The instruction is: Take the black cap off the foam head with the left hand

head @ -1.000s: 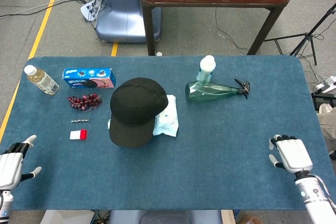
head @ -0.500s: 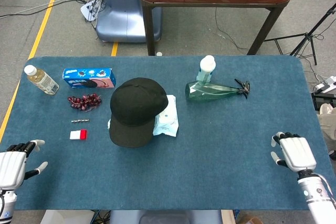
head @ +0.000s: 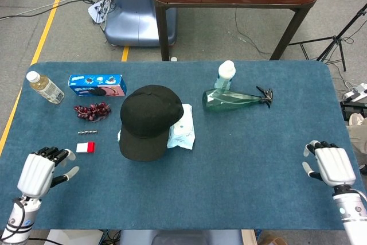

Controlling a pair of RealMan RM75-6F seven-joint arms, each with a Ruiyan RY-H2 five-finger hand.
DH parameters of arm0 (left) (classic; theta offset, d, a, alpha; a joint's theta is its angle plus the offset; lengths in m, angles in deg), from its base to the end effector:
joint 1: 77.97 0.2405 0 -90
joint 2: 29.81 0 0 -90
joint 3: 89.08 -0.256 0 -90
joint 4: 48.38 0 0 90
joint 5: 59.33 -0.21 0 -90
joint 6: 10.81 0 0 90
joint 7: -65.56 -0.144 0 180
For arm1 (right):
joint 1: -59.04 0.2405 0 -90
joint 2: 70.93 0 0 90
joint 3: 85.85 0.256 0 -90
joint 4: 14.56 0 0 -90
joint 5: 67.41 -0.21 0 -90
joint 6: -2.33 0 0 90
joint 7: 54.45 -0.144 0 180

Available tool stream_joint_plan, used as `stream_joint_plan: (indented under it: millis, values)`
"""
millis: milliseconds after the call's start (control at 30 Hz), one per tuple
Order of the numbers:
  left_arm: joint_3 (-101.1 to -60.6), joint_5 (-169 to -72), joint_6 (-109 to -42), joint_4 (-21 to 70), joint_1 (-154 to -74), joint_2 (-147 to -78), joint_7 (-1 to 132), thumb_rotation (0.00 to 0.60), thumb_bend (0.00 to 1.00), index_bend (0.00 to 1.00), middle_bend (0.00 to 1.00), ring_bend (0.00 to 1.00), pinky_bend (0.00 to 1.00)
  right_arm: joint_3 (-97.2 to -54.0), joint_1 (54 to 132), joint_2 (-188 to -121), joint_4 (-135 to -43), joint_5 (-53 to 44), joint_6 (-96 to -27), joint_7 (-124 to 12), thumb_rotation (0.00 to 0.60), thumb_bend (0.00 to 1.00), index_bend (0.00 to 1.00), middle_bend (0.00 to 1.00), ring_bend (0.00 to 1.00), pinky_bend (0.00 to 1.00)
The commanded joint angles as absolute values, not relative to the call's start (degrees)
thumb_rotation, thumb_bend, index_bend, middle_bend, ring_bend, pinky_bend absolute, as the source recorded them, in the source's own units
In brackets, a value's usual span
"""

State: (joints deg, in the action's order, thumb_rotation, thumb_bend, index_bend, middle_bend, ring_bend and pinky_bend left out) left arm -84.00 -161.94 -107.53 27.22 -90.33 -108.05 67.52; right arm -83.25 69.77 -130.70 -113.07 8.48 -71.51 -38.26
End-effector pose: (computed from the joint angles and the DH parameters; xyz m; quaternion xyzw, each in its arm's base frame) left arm -0.2646 0.2179 0.1184 -0.6376 -0.2164 -0.5359 0.5093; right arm -0.3088 -0.2066 0.1550 0.6524 -0.3767 0.2586 0.6046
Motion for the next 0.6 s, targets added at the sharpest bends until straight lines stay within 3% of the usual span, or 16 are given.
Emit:
stream_joint_plan:
  millis: [33, 333, 600]
  values:
    - [-83.9, -162.6, -104.5, 28.6, -93.0, -108.1, 66.8, 0.6, 0.01, 0.55, 0.73, 0.62, 0.7, -82.9, 69.4, -130.1, -113.4, 8.4, -72.1, -39.0, 0.6, 0.33, 0.49, 0.39, 0.34, 0.4]
    - [-84.7, -162.0, -97.5, 31.5, -97.3, -108.4, 65.4, 0.6, 0.0, 0.43, 0.65, 0.55, 0.64, -82.5, 69.1, -129.2, -113.9, 8.1, -72.4, -40.2, 0.6, 0.33, 0.49, 0.39, 0.34, 0.4]
    - [-84.5, -162.6, -96.0, 33.3, -99.7, -109.5, 63.4, 0.6, 0.0, 0.3, 0.55, 0.52, 0.63, -82.2, 68.9, -128.5, -113.9, 8.0, -72.5, -41.6, 0.6, 0.33, 0.49, 0.39, 0.34, 0.4]
